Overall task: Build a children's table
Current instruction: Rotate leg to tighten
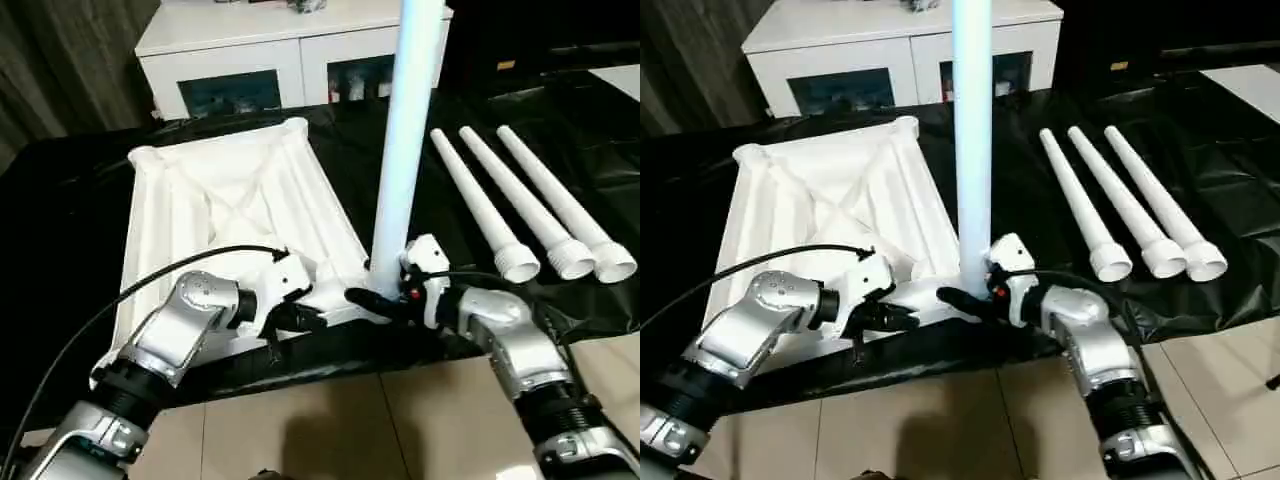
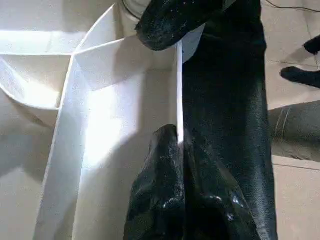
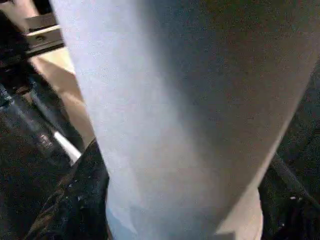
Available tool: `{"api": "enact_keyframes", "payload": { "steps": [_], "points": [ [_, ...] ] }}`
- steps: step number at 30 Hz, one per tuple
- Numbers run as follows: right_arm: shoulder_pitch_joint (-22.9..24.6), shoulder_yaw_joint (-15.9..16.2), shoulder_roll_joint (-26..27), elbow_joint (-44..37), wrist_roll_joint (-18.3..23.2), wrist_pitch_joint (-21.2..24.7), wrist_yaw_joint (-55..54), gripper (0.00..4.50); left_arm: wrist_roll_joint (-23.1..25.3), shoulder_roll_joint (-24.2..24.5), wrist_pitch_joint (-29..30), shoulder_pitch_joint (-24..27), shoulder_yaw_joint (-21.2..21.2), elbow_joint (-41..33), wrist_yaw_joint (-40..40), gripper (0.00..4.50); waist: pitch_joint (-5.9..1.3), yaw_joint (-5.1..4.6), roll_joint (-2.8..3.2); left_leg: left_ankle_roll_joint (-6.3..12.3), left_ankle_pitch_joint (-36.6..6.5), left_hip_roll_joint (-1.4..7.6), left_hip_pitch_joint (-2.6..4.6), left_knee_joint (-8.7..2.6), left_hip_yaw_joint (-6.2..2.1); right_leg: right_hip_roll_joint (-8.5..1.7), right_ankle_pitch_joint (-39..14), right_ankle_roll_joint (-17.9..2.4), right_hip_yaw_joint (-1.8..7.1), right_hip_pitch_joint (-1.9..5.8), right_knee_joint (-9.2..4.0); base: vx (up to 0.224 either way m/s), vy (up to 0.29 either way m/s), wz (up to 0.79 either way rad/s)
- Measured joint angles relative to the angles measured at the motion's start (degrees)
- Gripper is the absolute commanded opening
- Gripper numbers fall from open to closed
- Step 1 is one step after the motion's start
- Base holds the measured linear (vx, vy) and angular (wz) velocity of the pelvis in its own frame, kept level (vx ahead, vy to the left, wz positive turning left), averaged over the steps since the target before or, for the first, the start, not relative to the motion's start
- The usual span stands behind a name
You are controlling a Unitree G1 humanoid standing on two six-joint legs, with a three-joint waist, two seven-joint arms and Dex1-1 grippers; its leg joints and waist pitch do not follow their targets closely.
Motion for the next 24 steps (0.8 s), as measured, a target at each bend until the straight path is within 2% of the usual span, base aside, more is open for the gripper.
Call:
{"api": "enact_keyframes", "payload": {
  "steps": [6,8,11,17,18,21,22,23,24],
  "points": [
    [-2.8,-3.3,5.1,5.1,-2.6,-0.2,-17.1,2.77,2.1,-6.1,0.7,-3.6,0.4,6.4,8.0,0.00,-0.07,-1.16,0.10,-0.07,0.0,-0.03,0.13,0.00,-0.01,0.00,0.0,0.0,0.04,0.14,-0.06,0.000,0.000,0.00],
    [-4.6,-4.8,7.1,8.1,-3.2,-0.4,-24.2,2.77,2.4,-9.5,0.9,-5.6,0.7,10.0,12.0,0.00,-0.06,-1.41,0.12,-0.07,0.0,-0.03,0.42,-0.01,-0.02,0.00,0.0,0.0,0.04,0.37,-0.06,0.000,0.000,0.00],
    [-10.5,-8.9,9.6,16.2,-4.0,-0.5,-38.6,2.77,4.5,-16.8,-0.4,-10.5,1.0,18.3,22.1,0.00,-0.05,-1.27,0.16,-0.07,0.0,-0.15,0.39,-0.08,-0.01,-0.06,-0.3,0.4,0.11,0.48,-0.18,0.000,0.000,0.00],
    [-12.9,-10.6,10.8,21.5,-4.8,-4.7,-47.0,2.77,6.3,-20.1,-6.3,-13.8,0.8,26.0,26.0,0.00,-0.08,-1.39,0.29,-0.06,0.0,-0.15,0.33,-0.19,-0.07,-0.07,-0.3,0.4,-0.02,0.41,-0.20,0.000,0.000,0.00],
    [-13.1,-10.9,10.8,22.0,-4.9,-5.6,-46.9,3.32,6.5,-20.3,-7.0,-14.2,0.8,26.8,26.0,0.00,-0.08,-1.34,0.32,-0.06,0.0,-0.15,0.33,-0.20,-0.08,-0.08,-0.3,0.4,-0.03,0.41,-0.20,0.000,0.000,0.00],
    [-13.7,-11.9,11.6,23.2,-4.6,-6.9,-46.3,3.48,7.0,-20.1,-9.6,-15.1,0.8,29.3,27.3,0.00,-0.13,-1.43,0.47,-0.06,0.0,-0.12,0.30,-0.19,-0.08,-0.08,-0.2,0.4,-0.07,0.40,-0.20,0.000,0.000,0.00],
    [-13.6,-11.9,12.0,23.2,-4.6,-7.0,-46.0,3.48,7.1,-19.7,-10.3,-15.5,1.0,30.2,28.3,0.00,-0.13,-1.85,0.51,-0.06,0.0,-0.12,0.29,-0.19,-0.08,-0.08,-0.2,0.4,-0.08,0.34,-0.20,0.000,0.000,0.00],
    [-13.6,-11.8,12.2,23.5,-4.6,-7.1,-45.7,3.85,7.2,-19.5,-10.8,-15.7,1.3,30.9,29.2,0.00,-0.12,-2.26,0.59,-0.06,0.0,-0.13,0.21,-0.17,-0.11,-0.08,-0.2,0.4,-0.13,0.26,-0.21,0.000,0.000,0.00],
    [-13.6,-11.3,12.3,23.6,-4.7,-7.7,-45.2,3.85,7.4,-19.4,-11.6,-16.2,1.6,32.0,30.1,0.00,-0.16,-2.68,0.67,-0.06,0.0,-0.13,0.02,-0.14,-0.20,-0.10,-0.1,0.2,-0.22,0.16,-0.21,0.000,0.000,0.00]
  ]
}}
